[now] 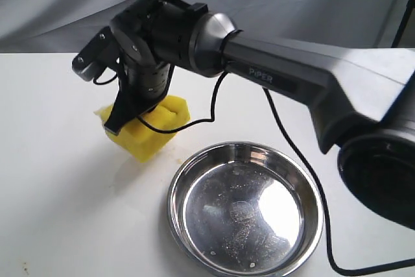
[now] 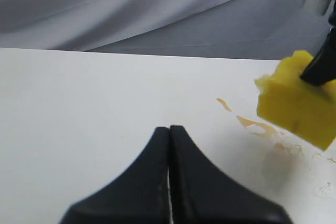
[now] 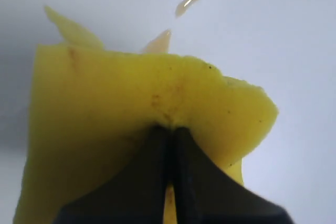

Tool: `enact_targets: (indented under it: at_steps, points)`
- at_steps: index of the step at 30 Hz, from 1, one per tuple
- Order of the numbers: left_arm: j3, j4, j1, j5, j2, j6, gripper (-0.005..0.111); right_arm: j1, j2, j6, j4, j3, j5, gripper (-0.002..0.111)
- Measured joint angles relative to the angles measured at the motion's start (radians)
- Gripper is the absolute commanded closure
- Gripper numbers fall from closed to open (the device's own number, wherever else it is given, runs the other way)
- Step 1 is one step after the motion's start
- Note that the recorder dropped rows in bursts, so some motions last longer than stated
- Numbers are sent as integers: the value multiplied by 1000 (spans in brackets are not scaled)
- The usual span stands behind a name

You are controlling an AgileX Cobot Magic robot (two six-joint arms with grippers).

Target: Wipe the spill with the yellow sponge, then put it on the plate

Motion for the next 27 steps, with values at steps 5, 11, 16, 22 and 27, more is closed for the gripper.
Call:
enact_targets:
  at_steps: [5,11,16,22,27]
  points:
    - [0,0,0,0,0,0,107,0,-28,0,-48,0,-30,108]
    - [0,0,0,0,0,0,107,0,1,0,-55,2,-39,108]
    - [0,0,0,0,0,0,107,0,84,0,-53,6,-47,108]
    - [0,0,0,0,0,0,107,0,131,0,-53,6,-71,108]
    - [0,0,0,0,0,0,107,-7,137,-63,105,-3,-59,108]
